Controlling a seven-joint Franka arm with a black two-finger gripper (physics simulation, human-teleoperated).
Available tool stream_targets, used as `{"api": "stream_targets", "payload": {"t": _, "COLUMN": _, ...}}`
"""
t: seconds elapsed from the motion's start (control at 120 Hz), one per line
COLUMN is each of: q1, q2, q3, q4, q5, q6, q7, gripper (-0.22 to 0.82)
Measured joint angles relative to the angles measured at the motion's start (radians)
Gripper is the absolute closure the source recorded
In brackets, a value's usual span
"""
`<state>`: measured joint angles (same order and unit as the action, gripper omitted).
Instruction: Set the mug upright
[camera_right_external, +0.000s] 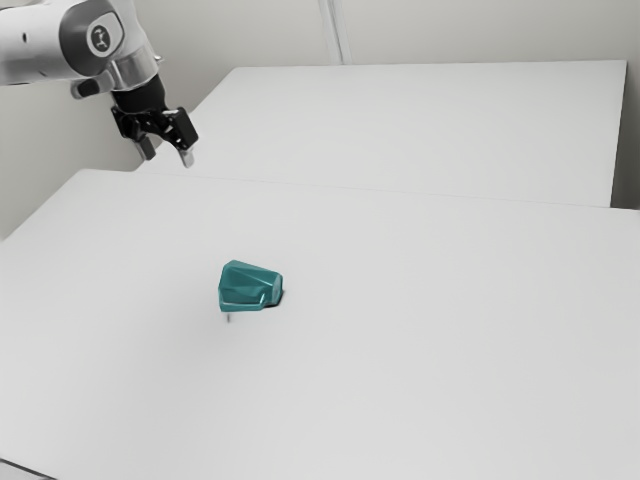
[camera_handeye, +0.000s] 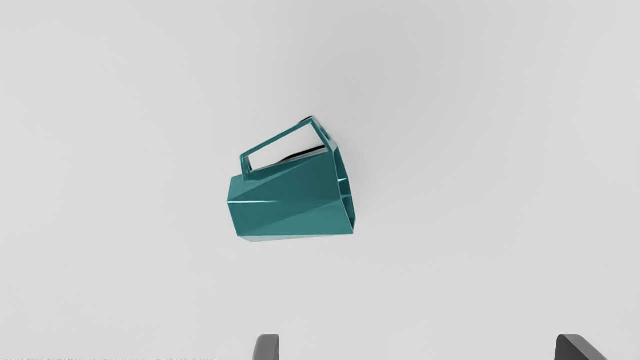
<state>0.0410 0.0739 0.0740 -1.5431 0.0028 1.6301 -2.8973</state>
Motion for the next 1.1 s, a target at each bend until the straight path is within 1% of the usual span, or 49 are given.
{"api": "stream_targets", "payload": {"t": 0.133, "q1": -0.007, "q2": -0.016, "q3": 0.000, "q4": -0.014, "q5": -0.006, "q6": 0.009, "q7": 0.000, "gripper": 0.00}}
{"api": "stream_targets", "payload": {"t": 0.358, "q1": 0.016, "q2": -0.057, "q3": 0.002, "q4": -0.094, "q5": -0.105, "q6": 0.120, "q7": 0.000, "gripper": 0.00}}
{"api": "stream_targets", "payload": {"t": 0.425, "q1": 0.031, "q2": -0.086, "q3": 0.002, "q4": -0.166, "q5": -0.156, "q6": 0.170, "q7": 0.000, "gripper": 0.00}}
{"api": "stream_targets", "payload": {"t": 0.492, "q1": 0.051, "q2": -0.096, "q3": 0.003, "q4": -0.236, "q5": -0.246, "q6": 0.220, "q7": 0.000, "gripper": 0.00}}
{"api": "stream_targets", "payload": {"t": 0.6, "q1": 0.092, "q2": -0.088, "q3": 0.003, "q4": -0.289, "q5": -0.361, "q6": 0.273, "q7": 0.000, "gripper": 0.00}}
{"api": "stream_targets", "payload": {"t": 0.783, "q1": 0.173, "q2": -0.024, "q3": 0.004, "q4": -0.294, "q5": -0.493, "q6": 0.291, "q7": 0.000, "gripper": 0.00}}
{"api": "stream_targets", "payload": {"t": 0.958, "q1": 0.292, "q2": 0.054, "q3": 0.006, "q4": -0.292, "q5": -0.566, "q6": 0.277, "q7": 0.000, "gripper": 0.00}}
{"api": "stream_targets", "payload": {"t": 1.017, "q1": 0.304, "q2": 0.081, "q3": 0.006, "q4": -0.296, "q5": -0.590, "q6": 0.273, "q7": 0.000, "gripper": 0.00}}
{"api": "stream_targets", "payload": {"t": 1.1, "q1": 0.296, "q2": 0.113, "q3": 0.005, "q4": -0.299, "q5": -0.624, "q6": 0.273, "q7": 0.000, "gripper": 0.00}}
